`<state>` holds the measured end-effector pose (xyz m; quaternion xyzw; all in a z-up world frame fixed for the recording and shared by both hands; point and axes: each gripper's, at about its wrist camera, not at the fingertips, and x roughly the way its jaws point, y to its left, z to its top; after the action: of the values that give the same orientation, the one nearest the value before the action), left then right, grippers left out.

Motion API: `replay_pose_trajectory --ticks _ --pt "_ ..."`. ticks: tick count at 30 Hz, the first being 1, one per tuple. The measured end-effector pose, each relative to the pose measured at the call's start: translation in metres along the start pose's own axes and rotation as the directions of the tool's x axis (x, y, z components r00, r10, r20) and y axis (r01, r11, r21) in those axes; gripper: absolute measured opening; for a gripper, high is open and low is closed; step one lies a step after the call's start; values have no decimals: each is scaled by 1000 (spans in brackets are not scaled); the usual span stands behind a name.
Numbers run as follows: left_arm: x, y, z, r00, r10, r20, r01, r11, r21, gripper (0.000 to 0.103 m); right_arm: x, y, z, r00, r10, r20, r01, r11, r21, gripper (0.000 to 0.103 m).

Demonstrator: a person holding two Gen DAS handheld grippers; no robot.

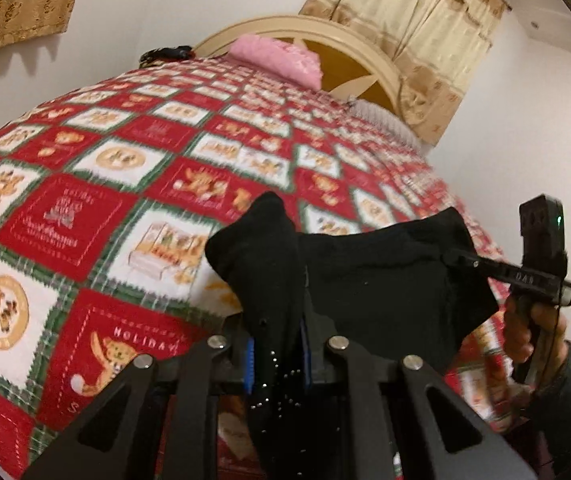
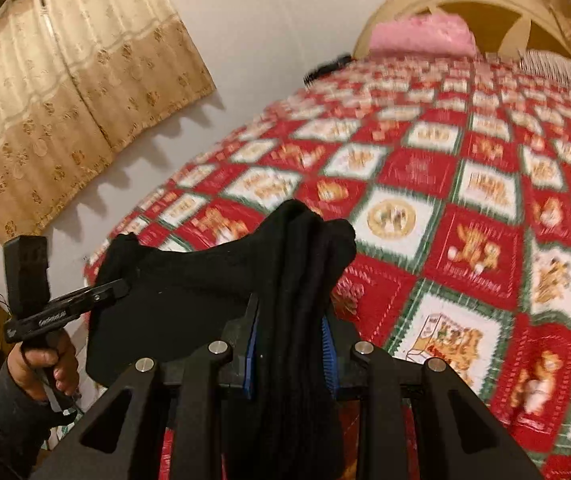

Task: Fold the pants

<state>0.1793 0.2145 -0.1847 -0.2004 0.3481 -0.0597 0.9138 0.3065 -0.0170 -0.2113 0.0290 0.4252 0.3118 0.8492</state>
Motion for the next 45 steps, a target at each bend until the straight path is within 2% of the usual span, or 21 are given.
replay_pose_trajectory --ticks 1,3,4,7,9,12,16,24,34,36,39,42,44,45 --pt "3 2 -2 1000 16 -8 -16 1000 -1 24 8 -7 -3 1000 -9 -22 9 1000 15 29" --pt "5 5 -6 998 63 -2 -63 998 4 43 12 -17 -8 999 -38 -33 38 999 29 39" --pt "6 4 -9 996 94 7 -94 996 9 47 15 -21 -10 998 -52 -36 53 998 33 42" --pt "6 3 -12 992 122 13 -122 992 33 52 17 -29 -15 997 -73 -25 74 996 40 50" --pt "5 5 -14 990 141 13 -141 990 27 60 17 -35 -16 997 -76 -14 76 995 64 55" --pt "6 8 -14 989 147 17 -148 989 22 62 17 -44 -18 998 -65 -11 66 993 99 60" --pt "3 5 -17 985 171 22 -172 984 37 64 16 -49 -20 998 -63 -4 63 991 115 61" --pt "3 7 -18 981 192 31 -193 981 33 70 13 -49 -21 996 -89 -5 89 989 118 62" --pt "0 7 -18 981 194 24 -195 981 24 70 3 -48 -20 988 -155 4 154 981 116 65" --pt "0 7 -19 979 202 23 -203 979 26 75 5 -50 -20 986 -168 -3 167 980 111 67" --pt "-5 7 -20 978 206 17 -206 978 14 75 1 -53 -23 986 -166 3 164 976 143 68" --pt "-22 1 -21 973 228 31 -229 973 10 75 -19 -44 -25 972 -230 47 222 966 136 68" --pt "-41 -10 -23 969 235 71 -237 971 22 75 -43 -32 -27 947 -306 96 296 949 106 68" --pt "-47 -13 -23 969 234 84 -237 971 23 75 -54 -27 -29 940 -320 118 309 946 101 69"
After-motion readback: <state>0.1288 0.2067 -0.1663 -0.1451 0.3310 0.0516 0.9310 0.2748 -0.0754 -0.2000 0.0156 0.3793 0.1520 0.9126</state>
